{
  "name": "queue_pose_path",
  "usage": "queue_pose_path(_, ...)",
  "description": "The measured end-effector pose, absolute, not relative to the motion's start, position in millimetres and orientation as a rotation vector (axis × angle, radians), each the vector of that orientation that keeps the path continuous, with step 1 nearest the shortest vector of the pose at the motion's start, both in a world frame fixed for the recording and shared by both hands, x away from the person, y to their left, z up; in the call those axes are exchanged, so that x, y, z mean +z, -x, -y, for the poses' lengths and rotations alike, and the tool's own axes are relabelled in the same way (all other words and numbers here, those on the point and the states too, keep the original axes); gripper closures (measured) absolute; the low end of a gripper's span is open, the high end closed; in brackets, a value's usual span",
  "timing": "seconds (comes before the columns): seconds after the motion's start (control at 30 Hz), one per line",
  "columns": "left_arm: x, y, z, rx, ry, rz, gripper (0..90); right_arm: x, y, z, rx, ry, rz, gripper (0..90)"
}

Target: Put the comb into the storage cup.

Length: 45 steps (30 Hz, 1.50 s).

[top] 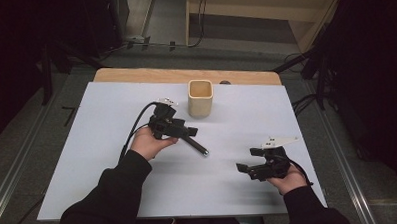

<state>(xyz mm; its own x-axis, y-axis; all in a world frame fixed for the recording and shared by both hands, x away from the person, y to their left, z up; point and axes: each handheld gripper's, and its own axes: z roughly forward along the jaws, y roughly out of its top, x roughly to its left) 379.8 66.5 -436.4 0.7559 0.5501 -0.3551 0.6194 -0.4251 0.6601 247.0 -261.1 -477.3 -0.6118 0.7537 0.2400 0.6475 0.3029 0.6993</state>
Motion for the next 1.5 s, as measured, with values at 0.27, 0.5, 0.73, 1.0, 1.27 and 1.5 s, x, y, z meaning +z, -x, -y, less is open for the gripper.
queue_pose_path(0.27,-442,-384,-54,-0.124,-2.132,-0.861,29.2,-477,-242,266,1.198,-1.332,-2.414,14.0)
queue_pose_path(0.5,-444,-386,-43,-0.128,-2.138,-0.852,29.9,-478,-241,267,1.197,-1.343,-2.407,14.0)
queue_pose_path(0.73,-449,-386,-35,-0.136,-2.152,-0.844,30.4,-478,-240,268,1.197,-1.343,-2.404,14.0)
queue_pose_path(1.0,-453,-386,-33,-0.131,-2.174,-0.845,34.1,-477,-240,268,1.196,-1.338,-2.407,14.0)
queue_pose_path(1.27,-459,-383,-30,-0.172,-2.183,-0.834,68.6,-477,-240,268,1.196,-1.334,-2.408,14.0)
queue_pose_path(1.5,-472,-381,-27,-0.173,-2.232,-0.806,90.0,-477,-240,268,1.196,-1.331,-2.411,14.0)
